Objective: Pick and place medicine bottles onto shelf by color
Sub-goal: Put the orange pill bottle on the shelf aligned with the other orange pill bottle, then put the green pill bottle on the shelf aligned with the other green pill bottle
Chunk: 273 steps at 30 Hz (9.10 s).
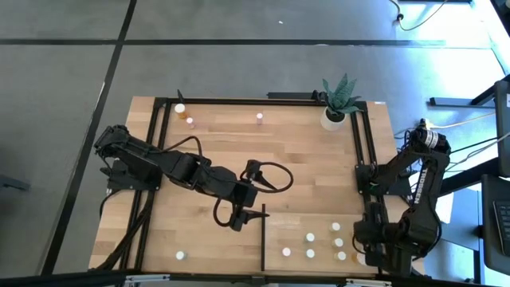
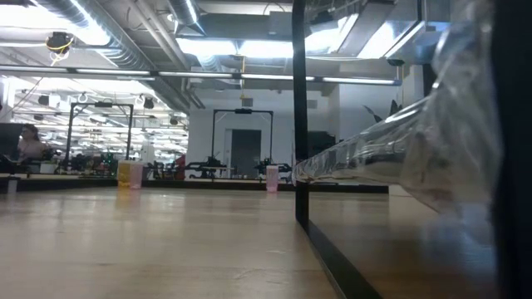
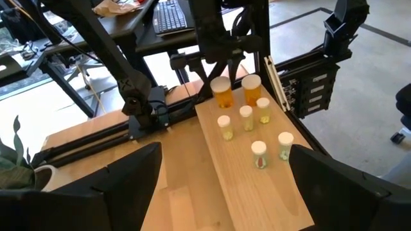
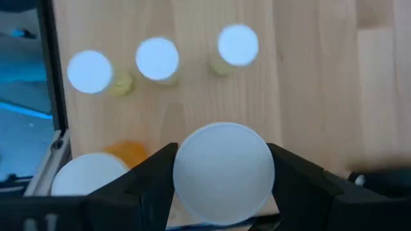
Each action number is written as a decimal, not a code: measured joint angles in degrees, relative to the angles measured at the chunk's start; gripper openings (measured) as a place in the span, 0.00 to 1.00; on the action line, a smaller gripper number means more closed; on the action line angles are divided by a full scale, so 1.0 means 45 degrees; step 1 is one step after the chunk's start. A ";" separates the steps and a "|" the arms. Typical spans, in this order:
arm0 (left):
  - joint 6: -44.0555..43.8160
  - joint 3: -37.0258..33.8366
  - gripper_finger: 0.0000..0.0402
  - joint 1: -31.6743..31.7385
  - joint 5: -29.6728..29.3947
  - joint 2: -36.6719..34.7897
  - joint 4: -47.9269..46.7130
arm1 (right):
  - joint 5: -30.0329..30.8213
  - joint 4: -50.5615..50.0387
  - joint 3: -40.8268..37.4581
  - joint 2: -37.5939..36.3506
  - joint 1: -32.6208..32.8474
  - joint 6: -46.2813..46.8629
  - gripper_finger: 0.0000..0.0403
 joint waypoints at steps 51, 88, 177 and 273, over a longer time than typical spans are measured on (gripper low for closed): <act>-0.0012 0.0005 0.83 -0.0029 0.0003 -0.0010 -0.0044 | -0.0662 0.1193 -0.0295 0.1664 -0.0004 -0.1513 0.56; -0.0012 0.0005 0.83 -0.0039 0.0000 -0.0010 -0.0053 | -0.1064 0.1088 -0.0105 0.1723 -0.0055 -0.1265 0.70; -1.8911 -0.0024 0.83 -0.9126 -0.0174 0.3205 -1.0394 | 0.3257 0.0214 0.6266 0.1685 -0.5406 -1.0258 0.71; -1.9338 -0.3847 0.83 -0.9623 -0.1149 0.3308 -0.7588 | 0.3237 0.0211 0.6256 0.1690 -0.5403 -1.0613 0.71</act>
